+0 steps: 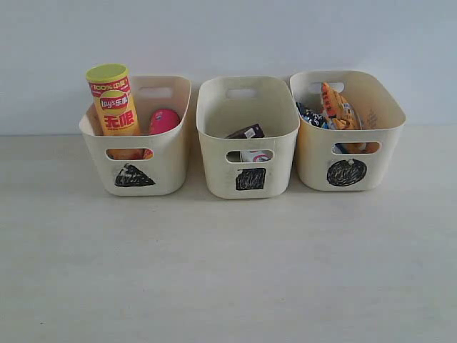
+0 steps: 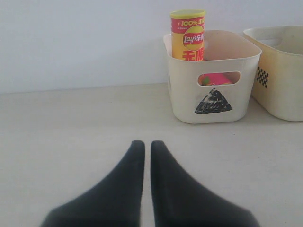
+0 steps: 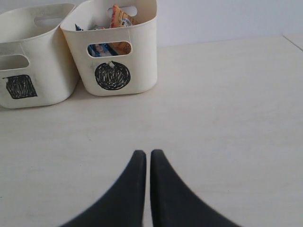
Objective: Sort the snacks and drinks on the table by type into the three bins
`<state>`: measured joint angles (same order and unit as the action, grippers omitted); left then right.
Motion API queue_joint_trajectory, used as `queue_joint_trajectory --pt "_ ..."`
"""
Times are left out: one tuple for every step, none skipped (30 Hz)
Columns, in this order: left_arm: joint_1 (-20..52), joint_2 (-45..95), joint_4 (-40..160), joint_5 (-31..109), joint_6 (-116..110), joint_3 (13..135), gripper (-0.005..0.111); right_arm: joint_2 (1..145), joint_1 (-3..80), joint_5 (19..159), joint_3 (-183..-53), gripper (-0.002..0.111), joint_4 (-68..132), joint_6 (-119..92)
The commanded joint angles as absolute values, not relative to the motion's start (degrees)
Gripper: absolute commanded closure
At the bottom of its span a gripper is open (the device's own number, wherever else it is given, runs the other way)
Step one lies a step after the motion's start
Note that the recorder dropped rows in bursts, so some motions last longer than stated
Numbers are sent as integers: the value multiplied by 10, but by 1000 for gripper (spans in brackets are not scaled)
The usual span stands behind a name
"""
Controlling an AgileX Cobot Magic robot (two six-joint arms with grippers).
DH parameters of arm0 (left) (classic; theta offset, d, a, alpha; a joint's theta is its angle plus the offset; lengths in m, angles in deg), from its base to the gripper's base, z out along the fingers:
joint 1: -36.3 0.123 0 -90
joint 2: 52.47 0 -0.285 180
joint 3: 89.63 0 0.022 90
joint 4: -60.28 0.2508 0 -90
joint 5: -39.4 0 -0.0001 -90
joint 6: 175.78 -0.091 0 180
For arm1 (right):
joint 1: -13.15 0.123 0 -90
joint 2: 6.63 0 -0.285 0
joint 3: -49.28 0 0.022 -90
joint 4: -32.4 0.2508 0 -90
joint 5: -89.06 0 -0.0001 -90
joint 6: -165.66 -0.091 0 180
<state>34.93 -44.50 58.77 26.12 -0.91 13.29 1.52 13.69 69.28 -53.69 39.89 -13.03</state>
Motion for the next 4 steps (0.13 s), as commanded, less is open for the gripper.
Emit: queue_joint_trajectory --pt "351 -447 588 265 -12 131 102 12 137 695 -535 107 398 -129" --pt "351 -447 588 265 -12 131 102 12 137 695 -535 107 398 -129" --pt "351 -447 588 265 -12 131 102 12 137 695 -535 107 398 -129" --pt "351 -447 588 265 -12 131 102 12 137 695 -535 107 398 -129"
